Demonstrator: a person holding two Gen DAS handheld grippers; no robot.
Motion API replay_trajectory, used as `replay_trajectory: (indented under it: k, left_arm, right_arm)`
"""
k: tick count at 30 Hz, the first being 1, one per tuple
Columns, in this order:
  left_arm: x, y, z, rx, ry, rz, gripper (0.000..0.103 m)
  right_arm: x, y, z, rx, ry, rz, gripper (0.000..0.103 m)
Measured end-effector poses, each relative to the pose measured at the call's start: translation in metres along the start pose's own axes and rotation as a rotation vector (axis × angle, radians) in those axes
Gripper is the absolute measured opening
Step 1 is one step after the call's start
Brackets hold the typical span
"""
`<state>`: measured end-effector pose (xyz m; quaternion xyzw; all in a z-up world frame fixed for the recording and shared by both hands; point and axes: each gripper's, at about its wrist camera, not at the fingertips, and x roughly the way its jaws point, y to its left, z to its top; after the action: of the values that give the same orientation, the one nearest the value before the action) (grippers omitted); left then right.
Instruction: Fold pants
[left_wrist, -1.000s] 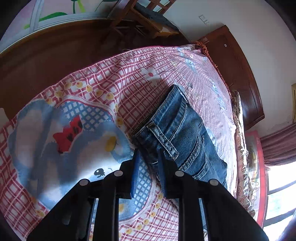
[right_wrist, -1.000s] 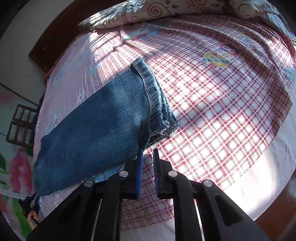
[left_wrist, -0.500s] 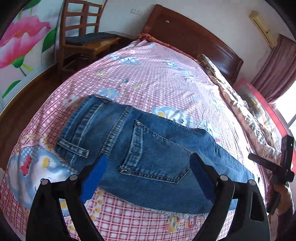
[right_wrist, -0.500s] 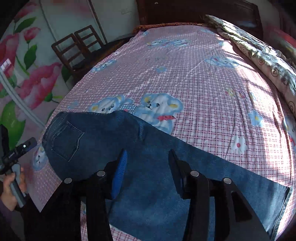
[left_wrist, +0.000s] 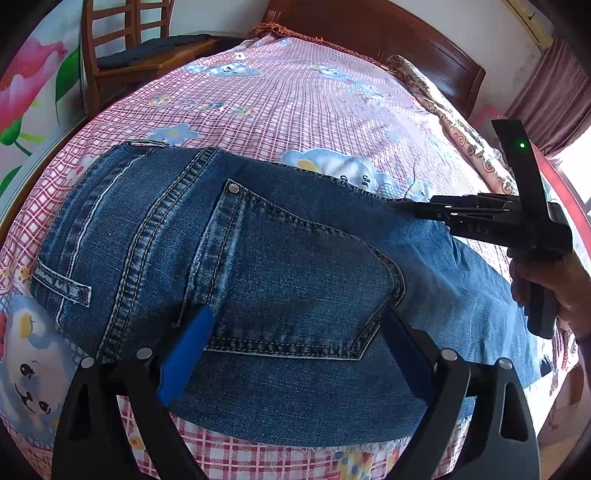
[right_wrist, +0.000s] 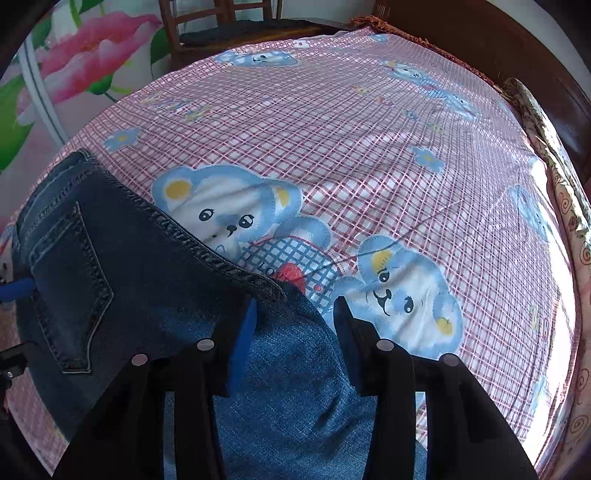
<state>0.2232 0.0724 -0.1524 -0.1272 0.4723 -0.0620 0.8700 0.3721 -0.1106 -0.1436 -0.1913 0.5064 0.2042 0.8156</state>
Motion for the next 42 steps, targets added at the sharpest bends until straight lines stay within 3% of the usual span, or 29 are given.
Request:
replay_trajectory:
  k: [1,3,9,12,16,20,28,32,34,35,38,42]
  left_arm:
    - [0.001,-0.002,-0.001,0.012,0.001,0.011,0.092]
    - [0.004,-0.006,-0.003,0.028,0.003,0.034,0.092]
    - [0.0,-0.01,-0.015,0.092,0.024,0.051,0.092]
    - [-0.015,-0.004,-0.011,0.034,0.021,0.001,0.092]
    - [-0.036,0.004,0.014,0.018,-0.092,-0.026,0.093]
    - [-0.016,-0.002,0.042,0.062,-0.099,-0.046,0.093]
    - [0.042,0.002,0.061,0.104,-0.015,0.146,0.091]
    - [0.054,-0.002,0.061,0.155,-0.002,0.199,0.091]
    - [0.055,0.001,0.063,0.135,-0.008,0.192,0.091]
    - [0.054,0.001,0.063,0.13,-0.006,0.19,0.091]
    - [0.048,0.003,0.063,0.122,0.003,0.201,0.082]
    - [0.026,0.004,0.056,0.136,-0.022,0.191,0.082]
  right_arm:
    - [0.002,0.003,0.002,-0.011,0.004,0.012,0.012]
    - [0.0,0.012,0.006,-0.05,-0.009,-0.05,0.005]
    - [0.009,0.006,0.006,0.02,-0.036,-0.089,0.004]
    - [0.009,0.013,0.005,-0.008,-0.049,-0.118,0.005]
    - [-0.027,-0.004,-0.006,0.12,-0.14,-0.054,0.005]
    - [-0.048,-0.004,-0.025,0.22,-0.178,0.084,0.005]
    - [-0.025,0.044,-0.038,0.12,-0.123,0.14,0.005]
    - [-0.01,0.064,-0.052,-0.03,-0.089,0.025,0.005]
    - [-0.011,0.063,-0.057,-0.055,-0.096,-0.022,0.019]
    - [-0.013,0.061,-0.059,-0.058,-0.097,-0.07,0.034]
    - [-0.026,0.037,-0.072,0.006,-0.076,-0.108,0.035]
    - [-0.069,-0.02,-0.124,0.29,-0.14,-0.032,0.035]
